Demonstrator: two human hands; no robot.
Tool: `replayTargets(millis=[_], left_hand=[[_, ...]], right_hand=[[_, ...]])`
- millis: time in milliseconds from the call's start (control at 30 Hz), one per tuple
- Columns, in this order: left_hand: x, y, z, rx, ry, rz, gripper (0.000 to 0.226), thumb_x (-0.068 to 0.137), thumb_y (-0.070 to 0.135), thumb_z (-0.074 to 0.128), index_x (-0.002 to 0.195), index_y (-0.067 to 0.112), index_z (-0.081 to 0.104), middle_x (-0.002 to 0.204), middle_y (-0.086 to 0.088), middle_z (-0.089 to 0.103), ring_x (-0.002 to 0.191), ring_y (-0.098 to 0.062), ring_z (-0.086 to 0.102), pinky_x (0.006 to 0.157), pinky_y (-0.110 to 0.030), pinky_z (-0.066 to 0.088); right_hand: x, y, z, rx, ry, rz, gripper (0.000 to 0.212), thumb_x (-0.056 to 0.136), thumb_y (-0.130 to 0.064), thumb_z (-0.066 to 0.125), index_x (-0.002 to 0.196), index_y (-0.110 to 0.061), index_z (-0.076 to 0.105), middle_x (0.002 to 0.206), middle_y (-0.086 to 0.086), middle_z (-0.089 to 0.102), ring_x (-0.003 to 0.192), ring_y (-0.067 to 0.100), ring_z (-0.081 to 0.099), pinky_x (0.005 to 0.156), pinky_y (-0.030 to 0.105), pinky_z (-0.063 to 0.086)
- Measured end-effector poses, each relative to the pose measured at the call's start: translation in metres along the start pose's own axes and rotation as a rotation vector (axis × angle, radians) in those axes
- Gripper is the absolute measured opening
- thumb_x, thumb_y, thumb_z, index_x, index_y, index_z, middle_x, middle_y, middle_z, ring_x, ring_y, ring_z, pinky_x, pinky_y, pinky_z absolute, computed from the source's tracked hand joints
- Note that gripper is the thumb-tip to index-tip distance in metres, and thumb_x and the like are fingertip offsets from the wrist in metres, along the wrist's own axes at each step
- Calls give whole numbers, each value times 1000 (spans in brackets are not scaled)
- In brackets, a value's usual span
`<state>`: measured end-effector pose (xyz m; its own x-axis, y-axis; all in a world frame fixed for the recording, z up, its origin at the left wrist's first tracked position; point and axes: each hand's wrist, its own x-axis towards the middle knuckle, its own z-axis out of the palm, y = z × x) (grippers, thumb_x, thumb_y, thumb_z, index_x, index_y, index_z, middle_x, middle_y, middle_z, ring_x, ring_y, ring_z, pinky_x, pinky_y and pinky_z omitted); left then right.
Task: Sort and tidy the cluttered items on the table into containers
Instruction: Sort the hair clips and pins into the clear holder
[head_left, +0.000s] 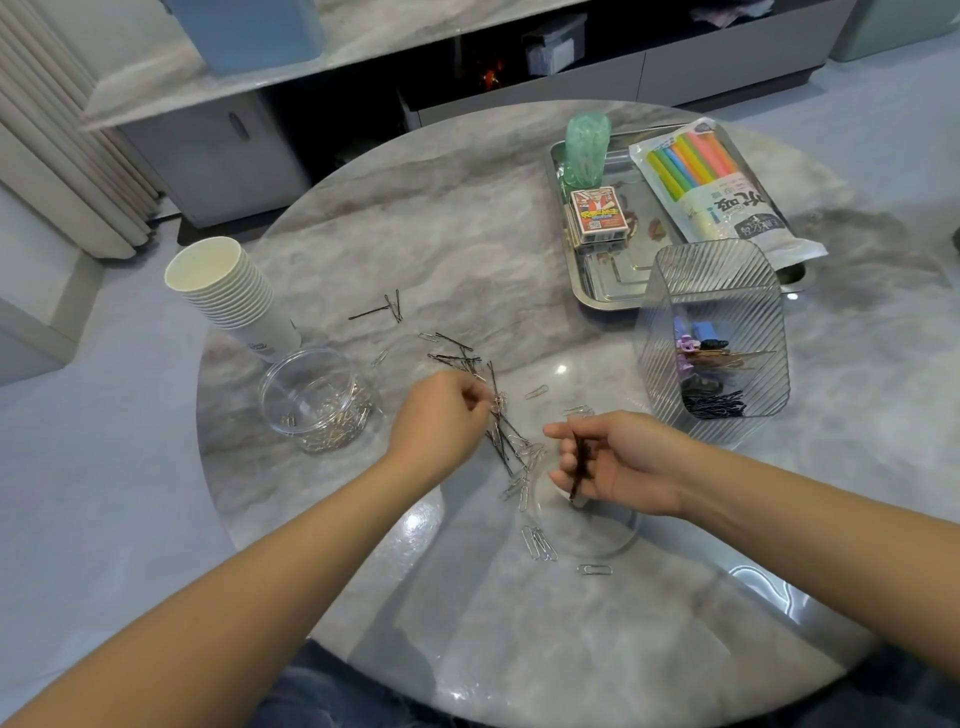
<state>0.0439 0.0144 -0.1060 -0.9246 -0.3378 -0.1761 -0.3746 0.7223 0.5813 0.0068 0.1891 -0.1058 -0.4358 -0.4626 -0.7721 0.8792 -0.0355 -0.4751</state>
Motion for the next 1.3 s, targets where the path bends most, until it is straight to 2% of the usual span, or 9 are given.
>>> replayTargets(millis=[200,367,567,733,900,1000,1100,1233,1300], left_hand=[[9,-20,11,63,-144,122,23,83,8,66,101,23,70,94,5,55,79,-10,54,69,-15,34],[9,-24,12,289,-285,395,42,81,9,65,117,31,61,107,7,38,100,-7,36,86,-27,40],[11,-25,10,566,-232,596,13,85,14,61,98,14,60,110,-4,46,107,-20,38,74,-34,41],[9,-37,18,622,-104,834,21,67,1,71,78,9,55,84,-9,53,76,-29,55,52,-27,33],[7,-38,23,569,-92,798,18,72,-1,67,81,7,54,88,-11,53,79,-30,52,56,-34,43],[7,-33,23,470,-124,728,5,88,5,55,89,9,53,95,-6,50,91,-24,43,73,-29,36],[4,-17,17,174,-208,496,15,94,8,47,84,19,44,81,9,49,86,-14,38,70,-23,27],[-2,8,8,-275,-239,224,18,92,11,56,79,22,52,71,9,64,59,5,52,61,-10,38],[-7,19,8,-477,-255,99,15,89,8,62,78,18,58,68,4,66,55,3,56,59,-10,44]], right_hand=[[3,-4,-4,10,-15,64,11,95,-6,44,99,-3,54,51,-1,36,34,7,29,30,15,26],[4,-5,-4,30,-23,62,12,94,-3,43,99,-2,54,55,1,39,37,8,35,32,16,31],[3,-1,-4,-12,-8,49,16,95,-1,41,98,0,56,58,4,41,43,10,38,36,17,39],[2,-1,-4,-21,0,45,17,95,-1,41,102,0,56,58,4,41,42,11,39,36,18,40],[2,-2,-4,-23,13,32,19,95,0,41,107,1,55,58,5,41,40,11,40,36,18,40],[4,-2,-5,-10,6,27,18,94,0,42,108,1,55,57,5,41,39,11,41,35,19,40],[4,-3,-5,20,-1,5,15,93,1,44,103,1,55,58,5,43,41,12,43,36,19,41],[3,-6,-4,124,-38,-50,13,92,-1,43,92,1,56,65,8,53,50,14,57,41,19,47],[4,-7,-5,199,-51,-78,18,94,-3,40,88,1,56,69,11,60,55,17,64,48,22,54]])
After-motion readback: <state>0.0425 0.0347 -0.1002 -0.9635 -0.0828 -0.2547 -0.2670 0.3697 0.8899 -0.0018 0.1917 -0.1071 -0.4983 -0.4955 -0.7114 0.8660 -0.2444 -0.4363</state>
